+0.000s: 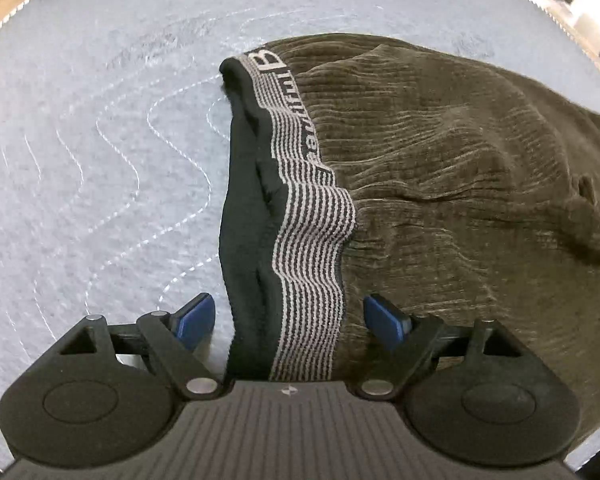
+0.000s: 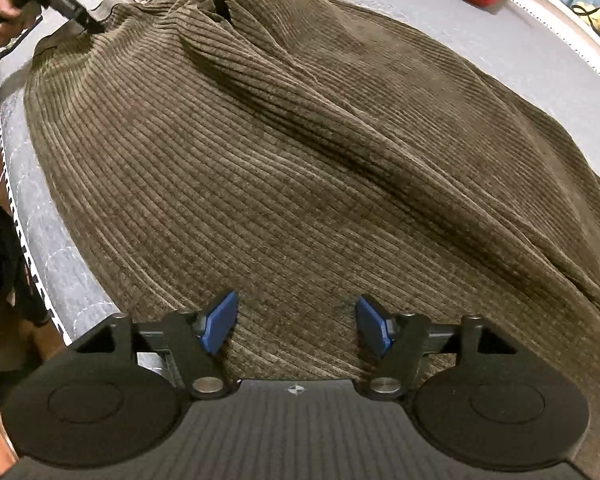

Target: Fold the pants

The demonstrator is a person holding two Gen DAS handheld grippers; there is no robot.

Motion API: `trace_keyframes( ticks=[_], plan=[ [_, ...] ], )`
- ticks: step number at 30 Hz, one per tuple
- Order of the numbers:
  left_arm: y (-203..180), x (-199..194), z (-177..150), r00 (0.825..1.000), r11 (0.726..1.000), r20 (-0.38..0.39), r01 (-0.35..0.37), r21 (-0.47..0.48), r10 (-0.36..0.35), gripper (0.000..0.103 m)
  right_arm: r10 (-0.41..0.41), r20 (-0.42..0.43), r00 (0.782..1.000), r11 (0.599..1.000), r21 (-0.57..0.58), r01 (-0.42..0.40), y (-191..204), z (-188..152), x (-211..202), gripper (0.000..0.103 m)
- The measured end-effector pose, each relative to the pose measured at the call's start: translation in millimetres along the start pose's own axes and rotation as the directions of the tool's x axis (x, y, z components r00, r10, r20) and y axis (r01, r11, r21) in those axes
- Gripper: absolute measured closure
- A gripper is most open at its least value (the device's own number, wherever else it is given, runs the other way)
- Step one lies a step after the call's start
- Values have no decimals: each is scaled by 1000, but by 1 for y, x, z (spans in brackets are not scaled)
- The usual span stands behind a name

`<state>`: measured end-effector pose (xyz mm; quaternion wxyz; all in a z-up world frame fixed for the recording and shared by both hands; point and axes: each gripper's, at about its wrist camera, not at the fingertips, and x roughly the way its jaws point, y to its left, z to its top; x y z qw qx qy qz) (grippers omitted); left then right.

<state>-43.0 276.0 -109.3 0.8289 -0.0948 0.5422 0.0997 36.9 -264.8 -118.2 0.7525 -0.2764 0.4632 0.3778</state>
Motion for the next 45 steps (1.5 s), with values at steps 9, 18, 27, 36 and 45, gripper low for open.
trace_keyframes(
  ticks=[9, 18, 27, 36, 45],
  plan=[
    [-10, -38, -15, 995, 991, 94, 10, 137, -23, 76, -4, -8, 1000, 1000, -17, 4, 6, 7, 5, 34],
    [-13, -40, -26, 997, 984, 34, -78, 162, 73, 63, -12, -8, 1000, 999, -44, 12, 11, 11, 7, 34],
    [-53, -91, -27, 963, 972, 265, -103, 213, 44, 41, -32, 76, 997, 999, 20, 31, 4, 15, -11, 34],
    [-87, -36, -46, 999, 924, 30, -24, 381, 13, 34, -122, -6, 992, 992, 23, 122, 1, 8, 7, 29],
    [-110, -37, -45, 997, 913, -13, 77, 400, -78, 33, -145, -32, 989, 989, -1, 146, 1, 3, 5, 23]
  ],
)
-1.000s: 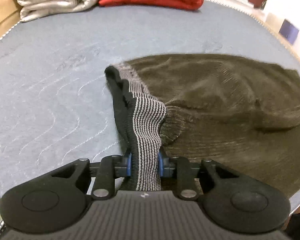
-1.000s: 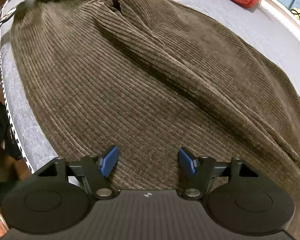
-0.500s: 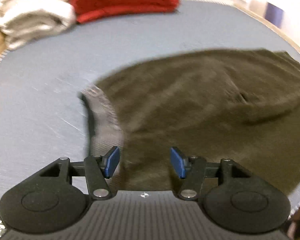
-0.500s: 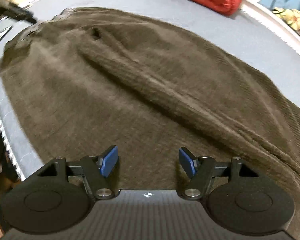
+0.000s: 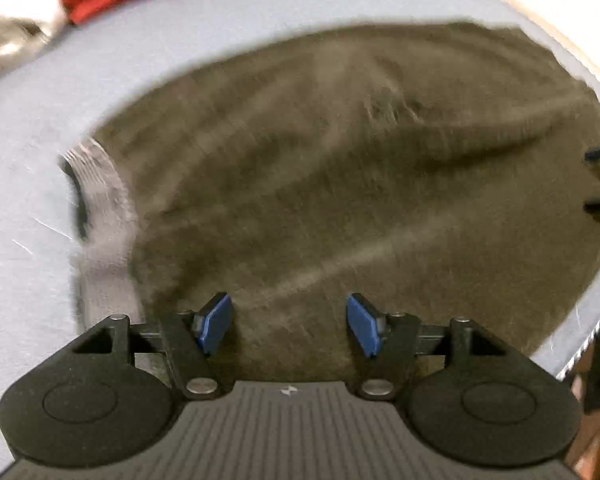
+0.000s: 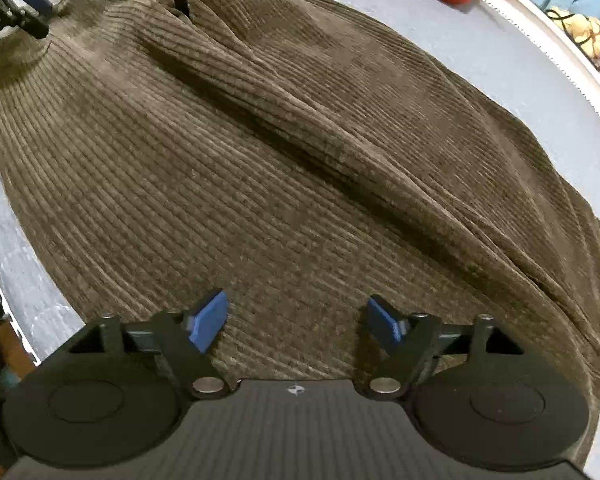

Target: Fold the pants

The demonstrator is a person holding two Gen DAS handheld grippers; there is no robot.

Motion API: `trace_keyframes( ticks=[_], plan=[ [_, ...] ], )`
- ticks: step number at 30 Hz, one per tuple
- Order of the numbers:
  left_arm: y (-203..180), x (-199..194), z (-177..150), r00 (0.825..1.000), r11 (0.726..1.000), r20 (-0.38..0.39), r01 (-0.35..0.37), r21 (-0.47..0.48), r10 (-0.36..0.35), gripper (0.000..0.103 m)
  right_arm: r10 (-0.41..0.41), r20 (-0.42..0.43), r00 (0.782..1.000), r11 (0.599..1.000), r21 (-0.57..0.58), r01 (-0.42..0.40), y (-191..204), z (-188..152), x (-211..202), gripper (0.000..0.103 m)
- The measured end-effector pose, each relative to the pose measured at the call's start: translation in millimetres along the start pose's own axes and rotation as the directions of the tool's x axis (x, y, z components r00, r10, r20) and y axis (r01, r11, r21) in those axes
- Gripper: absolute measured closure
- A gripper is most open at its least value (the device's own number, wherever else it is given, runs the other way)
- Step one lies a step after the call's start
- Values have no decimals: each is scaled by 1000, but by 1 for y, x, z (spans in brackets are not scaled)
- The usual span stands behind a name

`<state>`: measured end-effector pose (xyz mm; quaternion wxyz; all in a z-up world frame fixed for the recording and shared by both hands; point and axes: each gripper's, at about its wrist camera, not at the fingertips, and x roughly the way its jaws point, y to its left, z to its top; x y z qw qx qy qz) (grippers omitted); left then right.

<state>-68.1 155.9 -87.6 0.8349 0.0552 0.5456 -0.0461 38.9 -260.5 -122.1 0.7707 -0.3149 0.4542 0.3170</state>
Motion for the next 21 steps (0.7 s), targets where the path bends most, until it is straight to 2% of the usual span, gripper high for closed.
trace_keyframes(
  ticks=[1, 2, 4, 6, 10, 14, 18, 19, 21],
  plan=[
    [0, 11, -3, 999, 1000, -29, -22, 12, 22, 25, 12, -13, 1000, 1000, 21, -12, -5, 1, 0, 22],
    [-2, 8, -3, 999, 999, -15, -37, 28, 37, 22, 20, -25, 999, 999, 39, -19, -8, 3, 0, 21],
    [-2, 3, 4, 998, 999, -35, -46, -5, 46, 25, 17, -38, 999, 999, 39, -15, -9, 0, 0, 18],
    [-4, -8, 10, 998, 998, 0, -64, -5, 64, 26, 12, -42, 999, 999, 31, -10, -8, -4, -1, 17],
    [-19, -30, 18, 997, 999, 65, -38, -3, 38, 26, 12, -40, 999, 999, 38, -11, -11, -12, -6, 17],
    [-24, -34, 37, 988, 998, 145, -48, -33, 52, 25, -9, -11, 1000, 999, 36, 10, -14, -14, -16, 19],
    [-23, -43, 62, 968, 995, 244, -44, -88, 64, 23, -58, 104, 993, 995, 92, 48, -25, -1, -43, 20],
    [-24, -38, 70, 963, 995, 263, -38, -91, 61, 22, -70, 147, 987, 991, 126, 52, -28, 7, -54, 21],
    [-28, -40, 80, 951, 995, 302, -39, -91, 65, 20, -109, 272, 956, 980, 191, 57, -32, 26, -88, 21]
  ],
)
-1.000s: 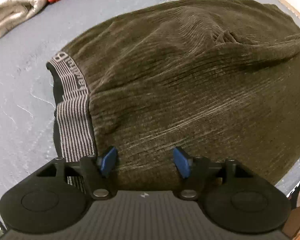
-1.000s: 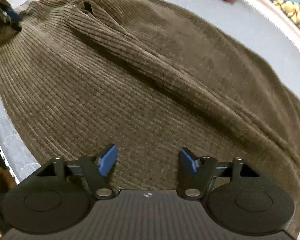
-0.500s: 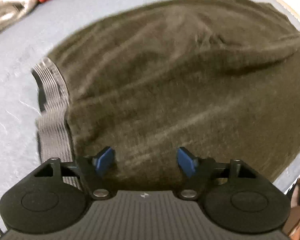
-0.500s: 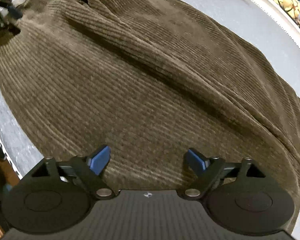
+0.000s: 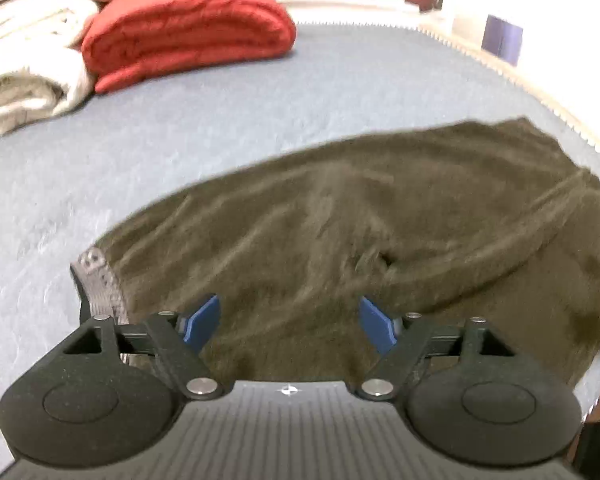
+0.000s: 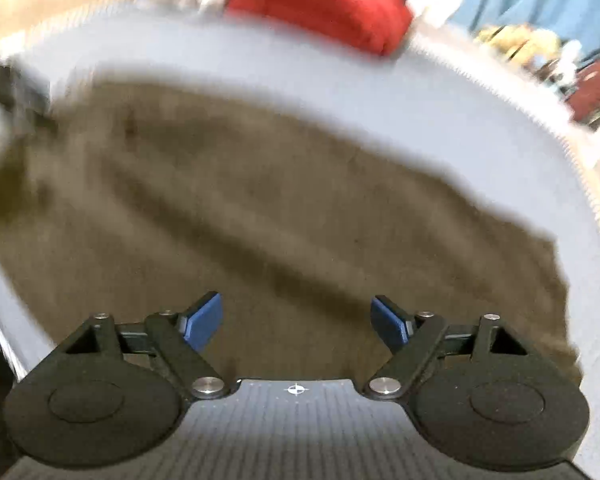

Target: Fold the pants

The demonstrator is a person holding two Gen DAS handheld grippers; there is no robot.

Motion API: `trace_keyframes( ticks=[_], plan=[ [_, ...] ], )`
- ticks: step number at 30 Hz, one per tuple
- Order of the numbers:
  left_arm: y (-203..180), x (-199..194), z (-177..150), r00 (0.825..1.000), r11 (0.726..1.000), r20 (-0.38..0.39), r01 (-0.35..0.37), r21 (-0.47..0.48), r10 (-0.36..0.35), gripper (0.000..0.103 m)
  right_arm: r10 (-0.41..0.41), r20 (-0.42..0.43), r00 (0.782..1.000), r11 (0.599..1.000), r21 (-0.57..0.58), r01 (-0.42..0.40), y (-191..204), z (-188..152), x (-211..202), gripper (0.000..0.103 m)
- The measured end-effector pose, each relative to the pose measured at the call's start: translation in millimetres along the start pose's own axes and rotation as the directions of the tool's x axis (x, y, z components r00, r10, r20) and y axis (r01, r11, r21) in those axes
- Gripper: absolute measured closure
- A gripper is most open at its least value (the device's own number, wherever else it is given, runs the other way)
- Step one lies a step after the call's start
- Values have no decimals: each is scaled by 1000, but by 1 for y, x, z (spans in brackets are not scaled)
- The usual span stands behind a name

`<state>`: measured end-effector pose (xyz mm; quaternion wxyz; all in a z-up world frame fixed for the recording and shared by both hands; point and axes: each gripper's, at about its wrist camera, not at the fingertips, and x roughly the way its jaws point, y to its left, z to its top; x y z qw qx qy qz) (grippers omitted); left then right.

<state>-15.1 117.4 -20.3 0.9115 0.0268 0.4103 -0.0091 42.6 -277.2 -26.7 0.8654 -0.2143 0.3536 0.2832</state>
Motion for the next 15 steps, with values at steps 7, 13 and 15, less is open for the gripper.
trace_keyframes(
  ticks=[7, 13, 15],
  plan=[
    [-12, 4, 26, 998, 997, 66, -3, -71, 8, 20, -112, 286, 952, 992, 81, 93, 19, 76, -70, 19],
    [-14, 15, 35, 998, 992, 66, 15, -125, -7, 23, -91, 322, 942, 928, 370, -37, 4, 76, -64, 14],
    [-8, 20, 35, 998, 986, 53, 25, -163, -17, 40, -98, 303, 948, 905, 423, -42, 3, 61, -41, 15]
  ],
)
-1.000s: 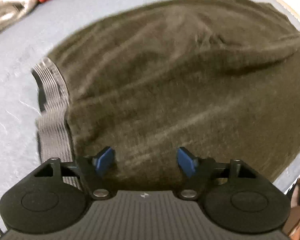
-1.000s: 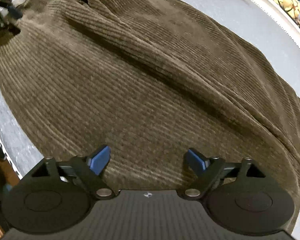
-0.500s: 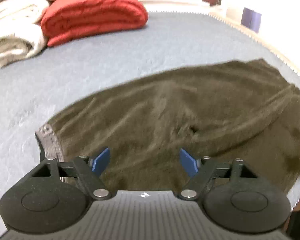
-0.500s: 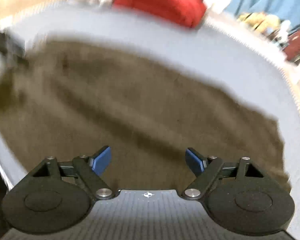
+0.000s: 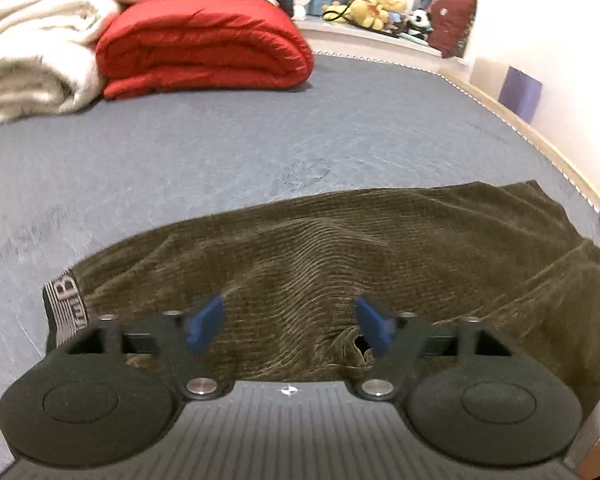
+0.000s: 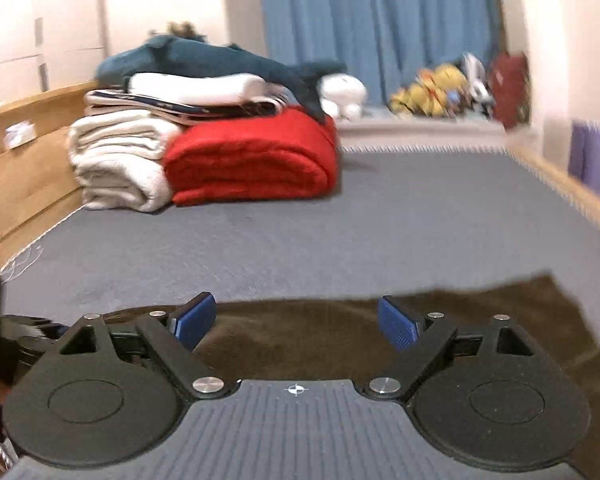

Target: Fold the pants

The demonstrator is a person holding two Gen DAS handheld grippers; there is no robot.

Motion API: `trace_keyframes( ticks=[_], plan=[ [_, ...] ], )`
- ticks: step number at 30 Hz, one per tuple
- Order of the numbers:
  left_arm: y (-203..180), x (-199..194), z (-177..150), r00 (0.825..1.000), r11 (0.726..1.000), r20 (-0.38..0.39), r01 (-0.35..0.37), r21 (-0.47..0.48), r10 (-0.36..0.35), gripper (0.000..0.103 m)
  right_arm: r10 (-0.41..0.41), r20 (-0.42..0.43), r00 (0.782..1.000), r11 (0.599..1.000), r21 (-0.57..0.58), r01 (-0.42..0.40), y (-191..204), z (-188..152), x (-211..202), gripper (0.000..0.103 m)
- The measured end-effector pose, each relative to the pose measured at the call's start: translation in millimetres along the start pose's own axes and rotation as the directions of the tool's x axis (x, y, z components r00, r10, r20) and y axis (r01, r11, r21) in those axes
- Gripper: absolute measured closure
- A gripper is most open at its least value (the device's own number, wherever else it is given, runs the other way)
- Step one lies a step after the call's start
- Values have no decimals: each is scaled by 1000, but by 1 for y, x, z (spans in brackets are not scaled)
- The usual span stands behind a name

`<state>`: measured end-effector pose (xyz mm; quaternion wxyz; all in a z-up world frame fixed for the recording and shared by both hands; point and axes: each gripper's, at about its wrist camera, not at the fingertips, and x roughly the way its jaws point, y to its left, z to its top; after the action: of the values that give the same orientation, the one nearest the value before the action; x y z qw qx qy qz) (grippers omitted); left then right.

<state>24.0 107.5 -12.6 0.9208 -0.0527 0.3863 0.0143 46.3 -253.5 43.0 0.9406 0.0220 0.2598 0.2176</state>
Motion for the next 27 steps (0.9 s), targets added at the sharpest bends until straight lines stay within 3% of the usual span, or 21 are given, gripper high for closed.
trace_keyframes(
  ticks=[2, 5, 8, 10, 15, 17, 19, 21, 23, 27],
  plan=[
    [9, 7, 2, 1000, 999, -22, 1, -44, -2, 88, -59, -112, 992, 997, 41, 64, -7, -19, 31, 18],
    [29, 11, 9, 999, 993, -18, -32, -111, 30, 98, -29, -177, 984, 994, 102, 48, -16, -28, 52, 23],
    [56, 12, 19, 997, 976, -3, -81, -205, 82, 97, -51, -169, 984, 991, 112, 70, -25, -26, 57, 51],
    [74, 11, 27, 993, 958, 0, -112, -263, 116, 97, -39, -168, 985, 989, 132, 61, -28, -26, 60, 83],
    [102, 26, 44, 992, 937, -48, -122, -326, 112, 96, -12, -203, 979, 982, 182, 49, -32, -23, 71, 81],
    [108, 37, 53, 989, 943, -59, -150, -298, 138, 96, 13, -223, 975, 982, 187, 30, -30, -20, 72, 76],
    [114, 52, 62, 984, 953, -60, -180, -244, 170, 94, 35, -231, 972, 979, 204, 13, -28, -16, 73, 65],
    [125, 71, 67, 979, 954, -78, -202, -221, 190, 83, 55, -232, 971, 976, 216, -3, -27, -13, 71, 62],
    [136, 90, 71, 976, 951, -93, -215, -221, 199, 61, 68, -231, 971, 973, 231, -13, -28, -10, 69, 59],
    [157, 125, 76, 976, 953, -105, -209, -218, 190, 48, 84, -232, 969, 969, 246, -25, -31, -7, 67, 55]
  ],
)
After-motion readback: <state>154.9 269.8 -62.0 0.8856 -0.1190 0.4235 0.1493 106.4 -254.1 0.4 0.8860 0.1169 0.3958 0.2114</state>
